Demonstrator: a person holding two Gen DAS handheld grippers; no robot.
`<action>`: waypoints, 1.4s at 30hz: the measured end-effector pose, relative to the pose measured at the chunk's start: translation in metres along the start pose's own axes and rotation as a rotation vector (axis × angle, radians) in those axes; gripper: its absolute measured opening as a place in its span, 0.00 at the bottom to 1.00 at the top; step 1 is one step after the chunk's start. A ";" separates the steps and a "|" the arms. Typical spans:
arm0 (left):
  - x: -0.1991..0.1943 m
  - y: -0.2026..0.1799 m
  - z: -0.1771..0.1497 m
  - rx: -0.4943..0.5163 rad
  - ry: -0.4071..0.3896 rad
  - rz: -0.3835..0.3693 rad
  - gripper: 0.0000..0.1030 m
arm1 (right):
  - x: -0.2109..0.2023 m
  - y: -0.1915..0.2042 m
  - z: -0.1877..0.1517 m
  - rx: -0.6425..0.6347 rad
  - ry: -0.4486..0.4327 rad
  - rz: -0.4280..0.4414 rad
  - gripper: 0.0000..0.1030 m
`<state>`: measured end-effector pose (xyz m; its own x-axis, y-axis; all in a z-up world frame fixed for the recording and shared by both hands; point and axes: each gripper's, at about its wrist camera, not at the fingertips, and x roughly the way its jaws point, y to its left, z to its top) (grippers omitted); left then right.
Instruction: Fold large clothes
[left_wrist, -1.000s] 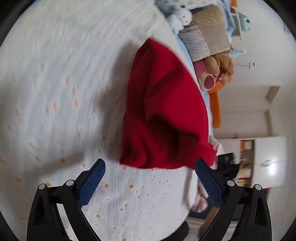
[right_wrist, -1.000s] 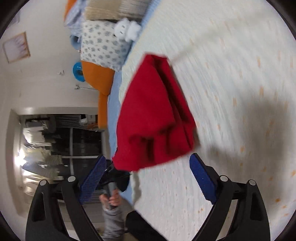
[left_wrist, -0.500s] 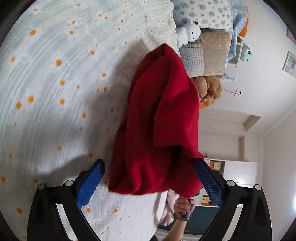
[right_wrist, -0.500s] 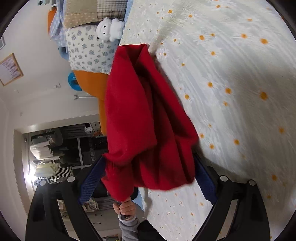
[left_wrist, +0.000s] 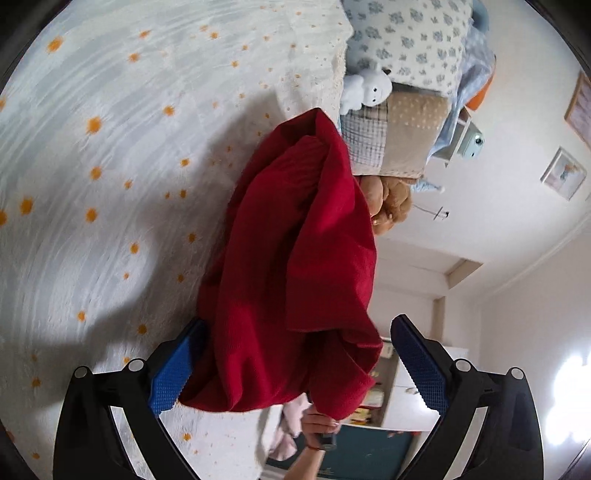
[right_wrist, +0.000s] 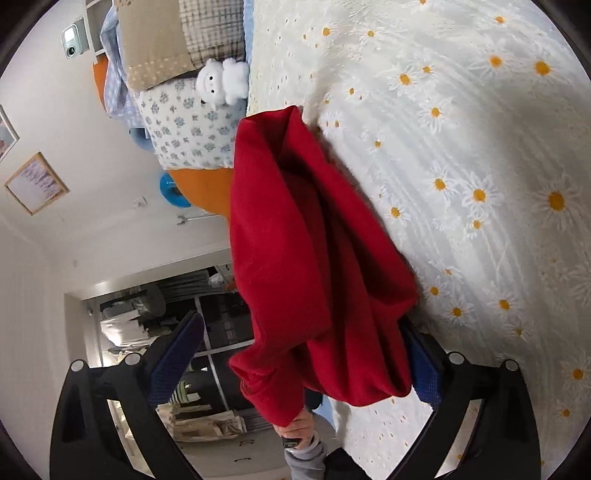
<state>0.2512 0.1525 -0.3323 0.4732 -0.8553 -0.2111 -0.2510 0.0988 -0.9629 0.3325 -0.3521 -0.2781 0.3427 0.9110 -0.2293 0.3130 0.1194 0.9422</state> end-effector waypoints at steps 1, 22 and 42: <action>0.004 -0.003 0.002 0.003 0.000 0.013 0.97 | 0.002 0.002 0.000 -0.007 0.003 -0.019 0.96; 0.080 -0.084 -0.002 0.308 0.096 0.607 0.71 | 0.047 0.051 -0.015 -0.273 0.052 -0.495 0.48; 0.073 -0.186 -0.008 0.645 -0.026 0.526 0.41 | 0.027 0.118 -0.037 -0.481 0.003 -0.301 0.31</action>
<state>0.3260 0.0677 -0.1673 0.4508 -0.6046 -0.6567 0.0844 0.7612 -0.6430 0.3459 -0.2990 -0.1637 0.2983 0.8101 -0.5048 -0.0429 0.5397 0.8408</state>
